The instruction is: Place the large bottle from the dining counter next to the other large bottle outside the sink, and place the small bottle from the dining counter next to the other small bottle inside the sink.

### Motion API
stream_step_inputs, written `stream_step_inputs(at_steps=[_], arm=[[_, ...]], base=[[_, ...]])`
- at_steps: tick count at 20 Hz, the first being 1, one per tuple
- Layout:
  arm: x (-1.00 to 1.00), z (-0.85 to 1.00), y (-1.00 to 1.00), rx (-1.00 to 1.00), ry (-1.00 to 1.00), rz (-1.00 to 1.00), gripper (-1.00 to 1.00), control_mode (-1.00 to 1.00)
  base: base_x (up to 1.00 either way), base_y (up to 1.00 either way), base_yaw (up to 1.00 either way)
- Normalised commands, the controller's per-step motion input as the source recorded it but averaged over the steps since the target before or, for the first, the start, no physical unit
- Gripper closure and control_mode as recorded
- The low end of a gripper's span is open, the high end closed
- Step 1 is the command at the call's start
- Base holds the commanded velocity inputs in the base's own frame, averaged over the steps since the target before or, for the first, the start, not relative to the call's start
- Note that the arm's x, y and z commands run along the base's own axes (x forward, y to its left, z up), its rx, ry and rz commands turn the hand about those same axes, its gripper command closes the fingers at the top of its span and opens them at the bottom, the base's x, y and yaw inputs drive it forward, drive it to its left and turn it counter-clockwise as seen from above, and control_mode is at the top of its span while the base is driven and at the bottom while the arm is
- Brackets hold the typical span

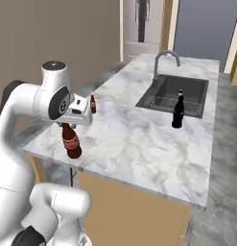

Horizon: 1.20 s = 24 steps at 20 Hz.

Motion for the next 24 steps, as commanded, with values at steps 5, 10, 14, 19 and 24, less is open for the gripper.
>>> stream_step_inputs(at_steps=[5,10,14,19,24], arm=[[0.0,0.0,0.0,0.0,0.0,0.0,1.0,1.0],[0.0,0.0,0.0,0.0,0.0,0.0,1.0,1.0],[0.0,0.0,0.0,0.0,0.0,0.0,1.0,1.0],[0.0,0.0,0.0,0.0,0.0,0.0,1.0,1.0],[0.0,0.0,0.0,0.0,0.0,0.0,1.0,1.0]], base=[[-0.41,-0.74,0.46],[-0.44,-0.71,0.44],[-0.53,-0.76,0.43],[-0.51,-0.76,0.42],[-0.24,-0.85,0.43]])
